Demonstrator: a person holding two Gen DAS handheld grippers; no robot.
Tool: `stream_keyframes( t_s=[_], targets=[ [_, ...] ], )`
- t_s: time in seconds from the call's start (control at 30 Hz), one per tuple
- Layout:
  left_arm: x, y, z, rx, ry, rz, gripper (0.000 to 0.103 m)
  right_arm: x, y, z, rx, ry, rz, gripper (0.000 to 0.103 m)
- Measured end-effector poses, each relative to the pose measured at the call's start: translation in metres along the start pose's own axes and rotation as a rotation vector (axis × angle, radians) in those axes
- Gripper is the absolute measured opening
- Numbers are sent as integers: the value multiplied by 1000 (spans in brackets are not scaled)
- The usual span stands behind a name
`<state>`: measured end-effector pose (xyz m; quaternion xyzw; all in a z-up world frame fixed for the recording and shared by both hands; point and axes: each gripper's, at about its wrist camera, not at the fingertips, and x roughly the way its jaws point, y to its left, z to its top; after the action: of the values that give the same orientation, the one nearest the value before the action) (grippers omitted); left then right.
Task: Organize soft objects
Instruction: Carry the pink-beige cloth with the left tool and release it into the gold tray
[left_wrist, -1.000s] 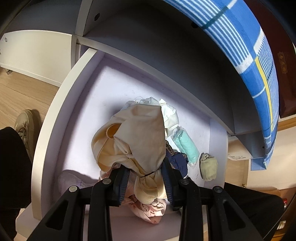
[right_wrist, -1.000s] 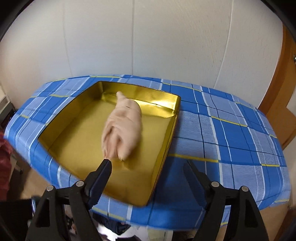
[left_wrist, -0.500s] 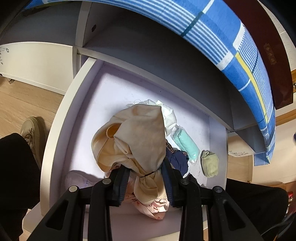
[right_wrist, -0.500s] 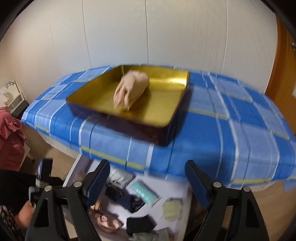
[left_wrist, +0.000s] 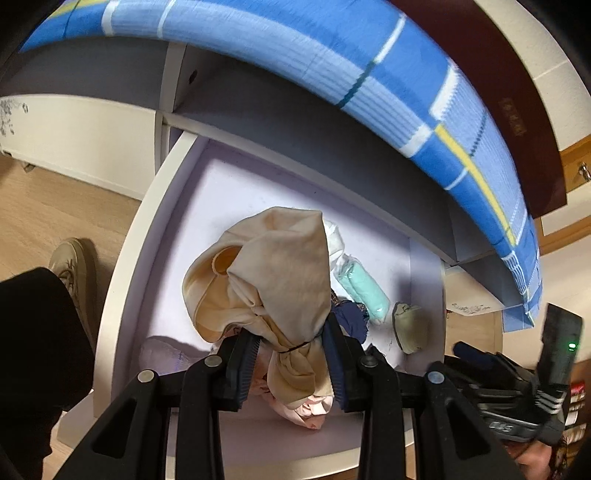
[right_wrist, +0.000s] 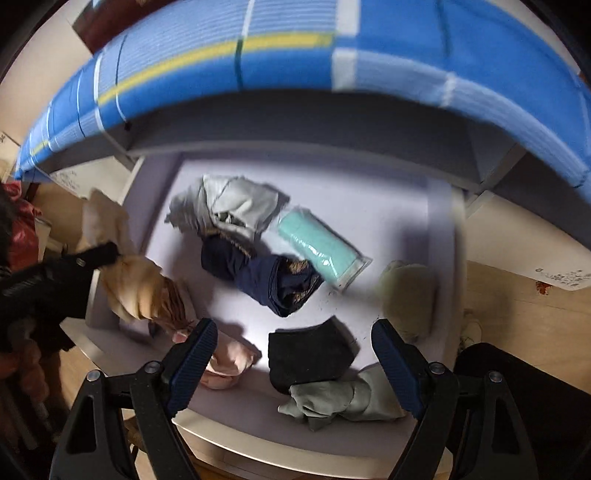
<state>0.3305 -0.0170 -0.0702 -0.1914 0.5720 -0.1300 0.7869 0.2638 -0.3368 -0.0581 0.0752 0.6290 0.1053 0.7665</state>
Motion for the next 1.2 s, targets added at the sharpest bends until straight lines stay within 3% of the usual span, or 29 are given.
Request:
stream_keyframes(
  t_s=[0.57,0.7,0.87,1.2],
  targets=[
    [-80,-64,21,250,-92,-44,33,50,20,1,-80,86,-14,86],
    [-105,-75,36,271,-119,-54,33,66,30,0,-153,107,-55,86],
    [-135,-95,63,301,-143,-71,33,82,31,3,-150,139,-45,86],
    [-154,-144,135,376,-139,-83,33,99,40,11,-190,126,-41,86]
  ],
)
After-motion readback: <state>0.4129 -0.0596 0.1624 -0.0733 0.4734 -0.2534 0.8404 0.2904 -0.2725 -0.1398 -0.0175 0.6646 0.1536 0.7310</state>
